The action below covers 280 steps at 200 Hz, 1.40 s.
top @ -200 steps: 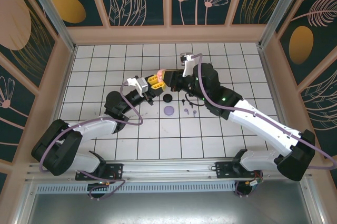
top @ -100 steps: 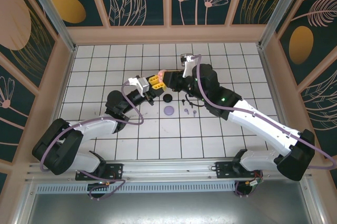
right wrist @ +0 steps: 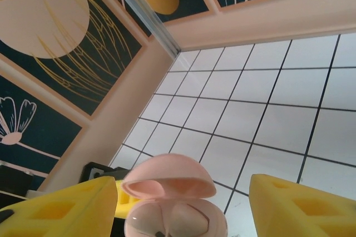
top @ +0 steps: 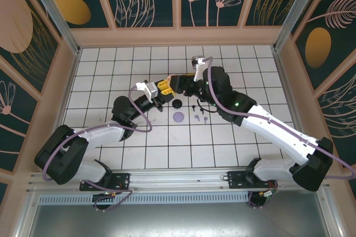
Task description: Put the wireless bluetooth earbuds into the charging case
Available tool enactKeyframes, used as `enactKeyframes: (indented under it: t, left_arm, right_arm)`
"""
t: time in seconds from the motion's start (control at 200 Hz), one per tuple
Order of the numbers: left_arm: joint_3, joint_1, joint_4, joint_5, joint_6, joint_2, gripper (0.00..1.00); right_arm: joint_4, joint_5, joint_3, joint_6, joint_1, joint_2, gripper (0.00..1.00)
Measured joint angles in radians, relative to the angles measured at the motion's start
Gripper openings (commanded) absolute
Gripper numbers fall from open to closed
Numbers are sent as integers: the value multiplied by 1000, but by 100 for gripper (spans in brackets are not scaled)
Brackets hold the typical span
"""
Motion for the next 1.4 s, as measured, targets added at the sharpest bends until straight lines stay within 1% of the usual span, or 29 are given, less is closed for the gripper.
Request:
enactKeyframes:
  t: [0.155, 0.23, 0.305, 0.4, 0.45, 0.455, 0.48, 0.485, 0.53, 0.621, 0.671, 0.756, 0.931, 1.091, 1.151, 1.246, 1.336, 1.401]
  left_arm:
    - [0, 0, 1, 0, 0, 8, 0]
    - [0, 0, 2, 1, 0, 13, 0]
    - [0, 0, 1, 4, 1, 14, 0]
    - [0, 0, -7, 11, 5, 14, 0]
    - [0, 0, -16, 17, 9, 14, 0]
    - [0, 0, -18, 19, 9, 14, 0]
    - [0, 0, -24, 23, 11, 14, 0]
    - [0, 0, -25, 23, 12, 14, 0]
    - [0, 0, -37, 25, 16, 14, 0]
    - [0, 0, -56, 30, 19, 14, 0]
    - [0, 0, -64, 31, 21, 14, 0]
    - [0, 0, -78, 31, 27, 14, 0]
    - [0, 0, -87, 30, 27, 14, 0]
    - [2, -9, -111, 61, 28, 18, 0]
    - [2, -16, -123, 76, 27, 22, 0]
    - [5, -16, -122, 59, 24, 31, 0]
    - [6, -12, -100, 39, 7, 33, 0]
    - [6, -12, -76, 19, -15, 34, 0]
  right_arm:
    - [-53, 5, 56, 0, -10, -33, 67]
    - [-85, 0, 103, -1, -29, -30, 65]
    - [-135, -17, 164, -7, -64, -6, 62]
    - [-186, -50, 251, -26, -107, 62, 52]
    - [-225, -72, 302, -31, -126, 111, 41]
    - [-232, -76, 311, -39, -130, 121, 39]
    - [-249, -87, 333, -41, -137, 144, 36]
    - [-256, -89, 341, -45, -139, 154, 33]
    - [-290, -106, 382, -65, -150, 200, 25]
    - [-367, -137, 462, -96, -163, 295, 15]
    - [-415, -158, 497, -112, -166, 338, 11]
    - [-474, -190, 534, -134, -166, 382, 8]
    - [-554, -243, 531, -166, -153, 388, 1]
    - [-557, -238, 452, -176, -135, 327, 0]
    - [-547, -229, 395, -171, -132, 267, 0]
    - [-554, -230, 293, -142, -135, 148, 0]
    - [-531, -235, 183, -87, -198, -3, 1]
    - [-491, -226, 97, -37, -277, -108, 5]
